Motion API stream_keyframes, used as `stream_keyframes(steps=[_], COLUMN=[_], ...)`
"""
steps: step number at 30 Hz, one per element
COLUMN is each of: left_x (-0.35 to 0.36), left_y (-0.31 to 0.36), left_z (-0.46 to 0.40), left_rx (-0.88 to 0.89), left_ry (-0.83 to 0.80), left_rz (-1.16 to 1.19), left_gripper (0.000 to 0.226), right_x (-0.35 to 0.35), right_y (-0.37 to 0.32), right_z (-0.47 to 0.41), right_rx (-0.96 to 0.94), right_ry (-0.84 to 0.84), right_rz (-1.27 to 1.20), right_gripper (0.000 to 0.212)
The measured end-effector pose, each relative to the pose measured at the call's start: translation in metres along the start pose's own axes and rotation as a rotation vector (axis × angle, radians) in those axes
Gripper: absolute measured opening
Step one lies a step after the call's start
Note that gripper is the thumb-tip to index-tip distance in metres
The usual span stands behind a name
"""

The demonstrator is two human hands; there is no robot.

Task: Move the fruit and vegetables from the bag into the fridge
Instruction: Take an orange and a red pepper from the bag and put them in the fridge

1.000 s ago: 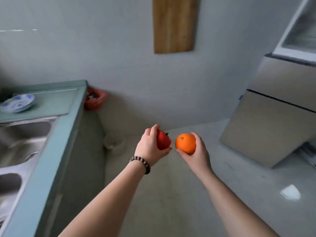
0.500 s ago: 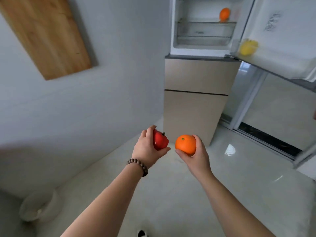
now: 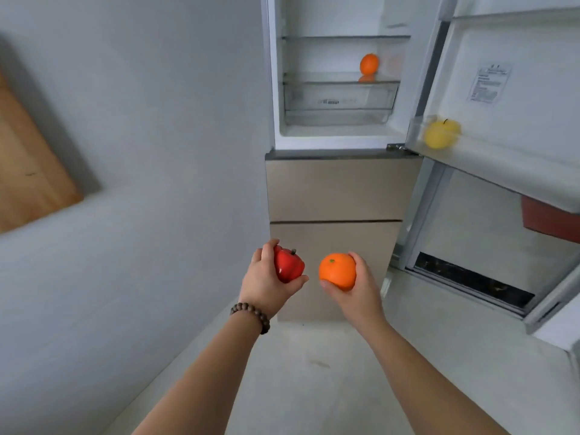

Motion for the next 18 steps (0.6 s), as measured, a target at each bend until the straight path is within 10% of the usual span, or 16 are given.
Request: stream_keyframes(steps=[18], left_x=[0.030], left_y=[0.027], left_z=[-0.283], left_rx=[0.166], left_ry=[-0.044], left_rz=[0.142], left_gripper=[0.088], right_x=[0.003], right_y=[-0.018], right_z=[-0.256], right_rx=[-0.022], right_ry=[0.243], right_rz=[0.014], right_gripper=[0.083])
Point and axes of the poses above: each hand's wrist, its own z-axis away from the middle knuckle, its own x-axis out of the palm, y = z × x, the point moved 10 cm from there along -z, towards the middle knuckle, and after that the axes turned 6 degrees about z, right-handed, at the moved point
